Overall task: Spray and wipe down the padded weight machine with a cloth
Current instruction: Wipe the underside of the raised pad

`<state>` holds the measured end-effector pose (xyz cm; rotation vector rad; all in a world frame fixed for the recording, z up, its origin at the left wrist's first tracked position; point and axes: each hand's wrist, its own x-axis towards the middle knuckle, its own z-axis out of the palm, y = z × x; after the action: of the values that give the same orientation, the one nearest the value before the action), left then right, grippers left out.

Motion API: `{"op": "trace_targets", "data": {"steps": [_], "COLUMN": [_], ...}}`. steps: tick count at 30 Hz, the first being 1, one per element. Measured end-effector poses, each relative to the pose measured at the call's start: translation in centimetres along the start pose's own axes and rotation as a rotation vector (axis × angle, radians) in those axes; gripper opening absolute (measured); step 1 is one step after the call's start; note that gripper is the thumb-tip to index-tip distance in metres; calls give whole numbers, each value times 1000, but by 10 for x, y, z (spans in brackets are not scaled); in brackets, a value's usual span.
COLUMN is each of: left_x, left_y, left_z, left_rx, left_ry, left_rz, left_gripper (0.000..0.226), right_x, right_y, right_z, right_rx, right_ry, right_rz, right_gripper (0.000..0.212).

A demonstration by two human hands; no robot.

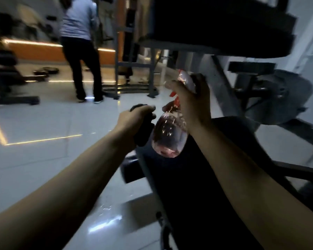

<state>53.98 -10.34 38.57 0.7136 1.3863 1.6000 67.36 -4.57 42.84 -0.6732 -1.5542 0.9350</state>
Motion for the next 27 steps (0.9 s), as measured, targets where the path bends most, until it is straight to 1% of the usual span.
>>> {"op": "trace_targets", "data": {"steps": [2, 3, 4, 6, 7, 9, 11, 13, 14, 17, 19, 22, 25, 27], "left_x": [-16, -21, -26, -26, -25, -31, -37, -51, -58, -73, -80, -82, -82, -78], "left_y": [-8, -17, -30, -58, -74, -111, -147, -175, -183, -210, -225, -255, -274, -280], "left_z": [-31, -55, -81, -120, -137, -175, -203, -219, -222, -239, -252, -271, -275, -275], "left_rx": [-40, -53, -78, -148, -172, -217, -283, -376, -429, -586, -616, -626, -638, -653], "left_ry": [109, 181, 235, 282, 305, 380, 421, 424, 416, 354, 339, 353, 340, 334], "left_rz": [39, 38, 23, -91, -145, -255, -366, -430, -457, -497, -519, -555, -606, -594], "left_gripper": [18, 17, 17, 19, 23, 29, 31, 33, 34, 50, 50, 58, 61, 63], "right_x": [-17, -29, -44, -70, -81, -112, -143, -175, -192, -241, -270, -303, -325, -328], "right_y": [7, 12, 20, 40, 51, 84, 121, 162, 186, 254, 286, 326, 349, 354], "right_z": [42, 64, 88, 123, 136, 164, 181, 187, 187, 185, 180, 168, 154, 149], "right_rx": [33, 39, 32, -18, -95, -299, -462, -581, -635, -685, -695, -784, -870, -902], "right_ry": [-70, -112, -146, -165, -161, -225, -321, -412, -451, -504, -487, -506, -536, -571], "right_rz": [-33, -33, -15, 2, -1, 27, 137, 304, 389, 652, 796, 914, 969, 989], "right_gripper": [30, 28, 26, 24, 24, 32, 42, 48, 46, 26, 25, 26, 15, 16]}}
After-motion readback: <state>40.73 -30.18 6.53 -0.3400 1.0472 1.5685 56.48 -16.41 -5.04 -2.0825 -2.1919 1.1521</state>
